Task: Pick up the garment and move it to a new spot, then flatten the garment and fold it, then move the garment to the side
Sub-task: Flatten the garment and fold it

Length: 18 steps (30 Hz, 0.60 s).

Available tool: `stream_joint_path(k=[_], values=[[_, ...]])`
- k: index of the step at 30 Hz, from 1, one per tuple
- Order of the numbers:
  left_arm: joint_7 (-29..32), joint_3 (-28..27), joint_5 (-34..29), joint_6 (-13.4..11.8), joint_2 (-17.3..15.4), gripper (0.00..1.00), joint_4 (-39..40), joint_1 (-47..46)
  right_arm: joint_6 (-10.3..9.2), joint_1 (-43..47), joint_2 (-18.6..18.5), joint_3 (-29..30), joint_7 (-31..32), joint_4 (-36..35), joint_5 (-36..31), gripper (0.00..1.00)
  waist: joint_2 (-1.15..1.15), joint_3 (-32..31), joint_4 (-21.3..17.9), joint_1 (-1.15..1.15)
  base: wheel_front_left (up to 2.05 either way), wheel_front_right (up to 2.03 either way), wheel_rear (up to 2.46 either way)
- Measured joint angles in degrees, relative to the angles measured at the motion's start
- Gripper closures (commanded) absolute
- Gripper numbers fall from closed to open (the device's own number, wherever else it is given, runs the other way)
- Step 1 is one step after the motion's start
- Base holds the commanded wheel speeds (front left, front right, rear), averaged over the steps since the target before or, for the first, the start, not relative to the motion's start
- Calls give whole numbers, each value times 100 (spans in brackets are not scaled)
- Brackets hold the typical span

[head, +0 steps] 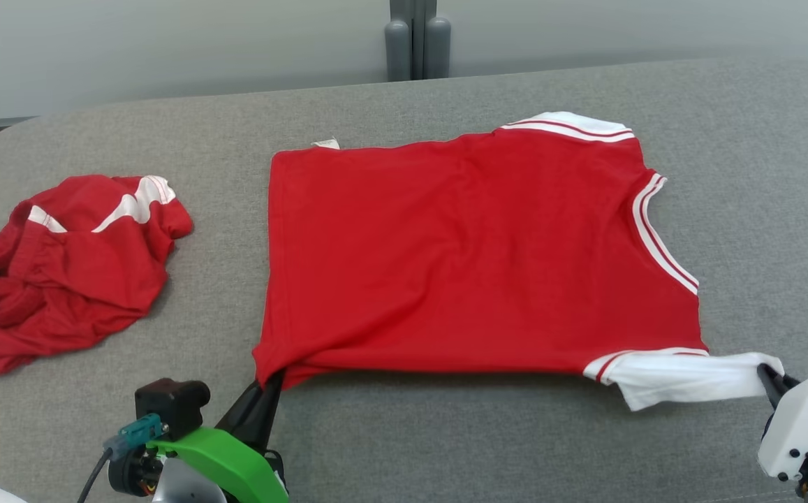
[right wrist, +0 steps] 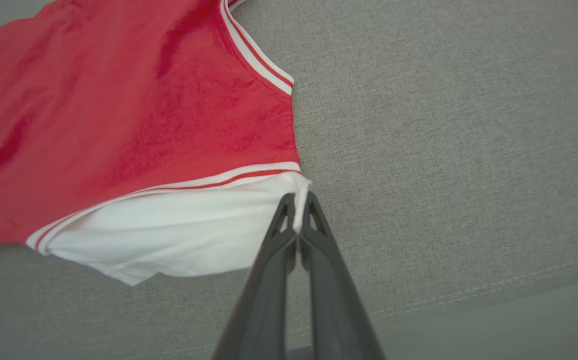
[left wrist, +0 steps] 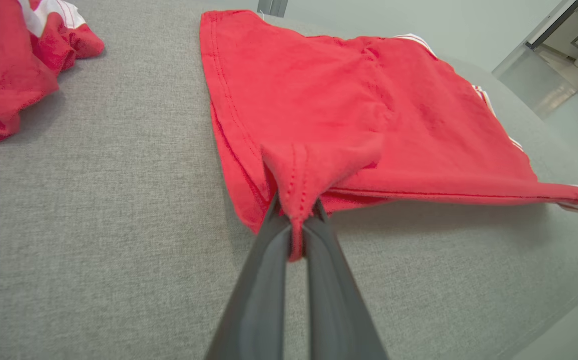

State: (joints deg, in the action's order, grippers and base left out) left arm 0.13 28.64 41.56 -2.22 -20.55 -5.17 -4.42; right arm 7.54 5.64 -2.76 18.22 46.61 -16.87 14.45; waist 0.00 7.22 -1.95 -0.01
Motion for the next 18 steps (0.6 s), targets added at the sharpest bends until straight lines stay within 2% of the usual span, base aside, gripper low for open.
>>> stream_joint_path(k=[4, 9, 13, 18], values=[[-135, 16, -38, 99, 21, 100, 171, -136, 0, -322, -4, 10, -684, -9, -126, 100, 0, 27, 83, 0, 0, 0, 0], [-224, -73, -179, 301, 175, 100, 147, -1149, 0, -1199, -16, -123, -1759, 11, -547, 100, 0, 53, 121, 0, 0, 0, 0], [-122, -226, -74, 461, 300, 100, 56, -2079, 0, -2186, -342, -359, -2435, 174, -664, 100, 0, 94, 41, 0, 0, 0, 0], [191, -366, 154, 662, 316, 100, -22, -3099, 0, -3373, -726, -646, -2826, 432, -694, 100, 0, 242, -77, 0, 0, 0, 0]])
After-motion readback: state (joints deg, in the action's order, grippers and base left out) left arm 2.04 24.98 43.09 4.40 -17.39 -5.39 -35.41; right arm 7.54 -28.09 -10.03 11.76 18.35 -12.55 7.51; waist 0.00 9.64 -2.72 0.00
